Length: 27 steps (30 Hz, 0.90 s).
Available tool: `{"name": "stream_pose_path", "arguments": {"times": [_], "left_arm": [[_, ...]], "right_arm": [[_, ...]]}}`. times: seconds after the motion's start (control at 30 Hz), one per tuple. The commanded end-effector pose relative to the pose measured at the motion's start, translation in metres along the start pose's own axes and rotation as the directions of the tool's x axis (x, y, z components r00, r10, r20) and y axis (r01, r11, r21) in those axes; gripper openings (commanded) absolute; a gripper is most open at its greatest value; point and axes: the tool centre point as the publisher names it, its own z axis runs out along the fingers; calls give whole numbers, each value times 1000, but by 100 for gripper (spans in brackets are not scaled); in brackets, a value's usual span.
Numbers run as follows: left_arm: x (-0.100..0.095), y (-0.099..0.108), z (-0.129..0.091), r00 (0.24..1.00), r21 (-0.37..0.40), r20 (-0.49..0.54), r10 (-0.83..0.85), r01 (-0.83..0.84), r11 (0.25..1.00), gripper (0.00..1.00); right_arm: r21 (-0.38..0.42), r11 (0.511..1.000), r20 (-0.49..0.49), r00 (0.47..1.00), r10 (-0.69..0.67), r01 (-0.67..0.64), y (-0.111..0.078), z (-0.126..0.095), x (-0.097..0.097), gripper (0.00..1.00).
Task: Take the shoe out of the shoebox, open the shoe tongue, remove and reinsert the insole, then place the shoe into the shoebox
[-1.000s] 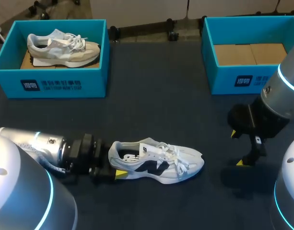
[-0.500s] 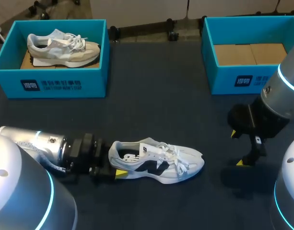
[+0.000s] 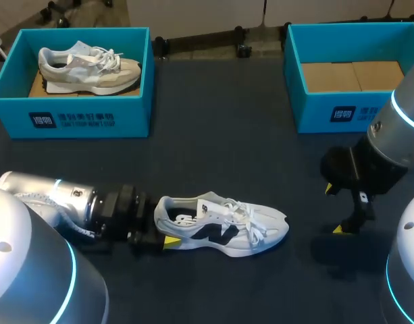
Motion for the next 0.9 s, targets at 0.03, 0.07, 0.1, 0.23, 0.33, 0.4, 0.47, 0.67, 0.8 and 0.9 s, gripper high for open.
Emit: {"name": "stream_pose_path", "arguments": {"times": [0.03,0.07,0.1,0.23,0.33,0.4,0.47,0.67,0.8,0.9], "left_arm": [[-1,0,1,1000,-1,2,0,0,1000,0],[-1,0,1,1000,-1,2,0,0,1000,0],[-1,0,1,1000,-1,2,0,0,1000,0],[-1,0,1,1000,-1,2,0,0,1000,0],[-1,0,1,1000,-1,2,0,0,1000,0],[-1,0,1,1000,-1,2,0,0,1000,0],[-1,0,1,1000,-1,2,0,0,1000,0],[-1,0,1,1000,-1,2,0,0,1000,0],[-1,0,1,1000,-1,2,0,0,1000,0],[-1,0,1,1000,-1,2,0,0,1000,0]], "right_arm": [[0,1000,2,1000,0,0,-1,1,1,100],[0,1000,2,1000,0,0,-1,1,1,100],[0,1000,2,1000,0,0,-1,1,1,100],[0,1000,2,1000,0,0,-1,1,1,100],[0,1000,2,1000,0,0,-1,1,1,100],[11,1000,4,1000,12,-12,2,0,1,100],[86,975,-3,978,207,-206,21,-7,-2,100],[174,641,151,664,732,-747,52,-17,10,100],[201,374,213,413,886,-905,72,-17,17,100],[129,184,232,210,950,-974,81,-18,28,100]]}}
